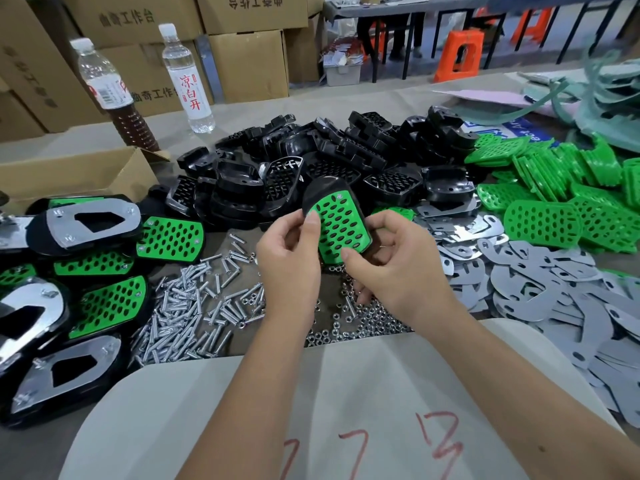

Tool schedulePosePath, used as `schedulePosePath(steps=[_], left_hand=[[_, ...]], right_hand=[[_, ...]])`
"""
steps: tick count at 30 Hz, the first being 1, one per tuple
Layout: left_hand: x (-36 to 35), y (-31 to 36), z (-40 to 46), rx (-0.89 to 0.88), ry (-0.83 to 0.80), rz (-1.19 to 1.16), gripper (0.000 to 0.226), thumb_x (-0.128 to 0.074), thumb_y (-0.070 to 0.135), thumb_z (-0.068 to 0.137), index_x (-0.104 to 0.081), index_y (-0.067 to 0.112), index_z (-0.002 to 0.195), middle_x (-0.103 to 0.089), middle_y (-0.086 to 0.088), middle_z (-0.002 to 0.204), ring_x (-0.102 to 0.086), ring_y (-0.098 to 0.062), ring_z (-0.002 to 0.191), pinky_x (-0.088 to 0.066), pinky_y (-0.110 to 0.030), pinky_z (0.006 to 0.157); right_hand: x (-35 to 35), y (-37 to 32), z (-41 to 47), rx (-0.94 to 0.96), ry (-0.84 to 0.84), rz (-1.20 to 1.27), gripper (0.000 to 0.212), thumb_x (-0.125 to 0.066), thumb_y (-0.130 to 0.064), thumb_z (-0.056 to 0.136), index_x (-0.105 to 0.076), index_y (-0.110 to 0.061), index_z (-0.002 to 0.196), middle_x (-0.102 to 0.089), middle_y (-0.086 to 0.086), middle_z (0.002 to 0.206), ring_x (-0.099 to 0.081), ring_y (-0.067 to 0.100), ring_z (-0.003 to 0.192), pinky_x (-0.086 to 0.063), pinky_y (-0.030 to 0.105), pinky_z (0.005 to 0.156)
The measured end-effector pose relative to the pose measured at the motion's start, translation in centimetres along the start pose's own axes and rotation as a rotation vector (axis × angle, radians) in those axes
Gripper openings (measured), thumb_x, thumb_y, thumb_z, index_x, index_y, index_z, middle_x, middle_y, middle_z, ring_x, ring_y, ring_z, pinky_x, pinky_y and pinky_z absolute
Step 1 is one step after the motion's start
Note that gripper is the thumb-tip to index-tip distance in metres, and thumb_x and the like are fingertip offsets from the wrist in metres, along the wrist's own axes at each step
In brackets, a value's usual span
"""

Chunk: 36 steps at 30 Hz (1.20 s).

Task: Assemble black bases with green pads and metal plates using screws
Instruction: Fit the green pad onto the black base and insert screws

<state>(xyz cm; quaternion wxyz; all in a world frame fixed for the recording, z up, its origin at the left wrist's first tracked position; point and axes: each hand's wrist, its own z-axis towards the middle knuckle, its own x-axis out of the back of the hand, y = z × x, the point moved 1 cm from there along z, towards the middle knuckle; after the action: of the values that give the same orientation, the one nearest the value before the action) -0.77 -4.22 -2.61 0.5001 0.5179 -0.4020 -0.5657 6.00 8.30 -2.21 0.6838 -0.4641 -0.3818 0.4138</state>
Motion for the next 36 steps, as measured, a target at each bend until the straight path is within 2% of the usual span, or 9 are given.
schedulePosePath(steps=[5, 8, 11, 15, 21, 25, 29, 31, 36], left_hand=[[-1.4, 1.1, -1.9, 0.052, -0.195, -0.102, 0.023, -0.059, 0.018, 0.106, -0.070, 0.013, 0.125, -0.078, 0.001, 0.117, -0.072, -0.014, 0.112, -0.058, -0.032, 0.097], [-1.7, 1.2, -2.3, 0.083, -0.262, -0.107, 0.036, -0.064, 0.027, 0.102, -0.065, 0.011, 0.135, -0.074, 0.000, 0.125, -0.069, -0.018, 0.120, -0.053, -0.043, 0.107], [-1.7, 1.1, -2.2, 0.110, -0.319, -0.169, 0.023, -0.068, 0.036, 0.093, -0.075, 0.023, 0.110, -0.075, 0.005, 0.100, -0.072, -0.017, 0.097, -0.058, -0.031, 0.082], [-1.2, 1.0, -1.8, 0.232, -0.250, -0.250, 0.023, -0.069, 0.029, 0.091, -0.074, 0.014, 0.108, -0.073, -0.003, 0.089, -0.068, -0.017, 0.072, -0.045, -0.020, 0.049], [-0.6, 1.1, -0.9, 0.312, -0.135, -0.321, 0.027, -0.055, 0.001, 0.100, -0.070, 0.002, 0.123, -0.078, -0.014, 0.113, -0.076, -0.026, 0.098, -0.064, -0.038, 0.081], [-0.4, 1.2, -0.6, 0.330, -0.119, -0.337, 0.031, -0.055, -0.003, 0.100, -0.066, 0.003, 0.128, -0.078, -0.013, 0.115, -0.074, -0.033, 0.109, -0.060, -0.048, 0.095], [-0.2, 1.3, -0.5, 0.350, -0.087, -0.393, 0.034, -0.056, -0.008, 0.098, -0.065, 0.002, 0.130, -0.076, -0.015, 0.120, -0.073, -0.034, 0.112, -0.063, -0.045, 0.090], [-0.2, 1.3, -0.5, 0.351, -0.072, -0.419, 0.032, -0.058, -0.009, 0.097, -0.067, 0.003, 0.125, -0.076, -0.015, 0.117, -0.075, -0.032, 0.106, -0.065, -0.041, 0.083], [-0.1, 1.2, -0.5, 0.325, -0.100, -0.394, 0.023, -0.063, -0.007, 0.095, -0.072, 0.010, 0.108, -0.076, -0.012, 0.105, -0.075, -0.026, 0.090, -0.063, -0.033, 0.069]], right_hand=[[-0.3, -0.4, -0.1, 0.211, 0.260, -0.341, 0.034, -0.084, -0.021, 0.080, -0.060, -0.028, 0.103, -0.061, -0.004, 0.066, -0.060, 0.016, 0.054, -0.055, 0.039, 0.051], [-0.5, -0.9, -0.1, 0.328, 0.325, -0.538, 0.041, -0.088, -0.018, 0.078, -0.065, -0.019, 0.111, -0.053, -0.014, 0.068, -0.052, 0.011, 0.058, -0.052, 0.034, 0.059], [-0.5, -1.5, -0.3, 0.443, 0.325, -0.673, 0.043, -0.086, -0.009, 0.075, -0.067, -0.016, 0.113, -0.047, -0.018, 0.085, -0.042, 0.005, 0.069, -0.038, 0.018, 0.063], [-0.4, -1.8, -0.5, 0.520, 0.253, -0.762, 0.045, -0.077, 0.006, 0.069, -0.067, -0.013, 0.109, -0.054, -0.004, 0.094, -0.049, 0.013, 0.071, -0.039, 0.025, 0.061], [-0.6, -1.2, -0.4, 0.481, 0.086, -0.672, 0.038, -0.074, 0.008, 0.077, -0.067, -0.012, 0.108, -0.053, -0.005, 0.100, -0.054, 0.014, 0.075, -0.054, 0.036, 0.063], [-0.4, -0.9, -0.2, 0.523, 0.125, -0.548, 0.032, -0.059, 0.010, 0.080, -0.068, -0.008, 0.105, -0.059, -0.001, 0.099, -0.059, 0.013, 0.083, -0.052, 0.025, 0.065], [0.2, -0.4, 0.2, 0.365, 0.289, -0.392, 0.013, -0.063, 0.001, 0.091, -0.068, -0.009, 0.098, -0.063, -0.002, 0.088, -0.062, 0.013, 0.083, -0.055, 0.032, 0.064], [0.3, -0.3, 0.3, 0.232, 0.249, -0.284, 0.005, -0.064, -0.009, 0.098, -0.068, -0.010, 0.098, -0.065, -0.004, 0.084, -0.067, 0.020, 0.082, -0.060, 0.041, 0.063], [-0.1, -0.3, 0.3, 0.076, 0.073, -0.075, 0.013, -0.068, -0.021, 0.100, -0.066, -0.016, 0.112, -0.067, -0.004, 0.086, -0.071, 0.020, 0.075, -0.060, 0.032, 0.047]])
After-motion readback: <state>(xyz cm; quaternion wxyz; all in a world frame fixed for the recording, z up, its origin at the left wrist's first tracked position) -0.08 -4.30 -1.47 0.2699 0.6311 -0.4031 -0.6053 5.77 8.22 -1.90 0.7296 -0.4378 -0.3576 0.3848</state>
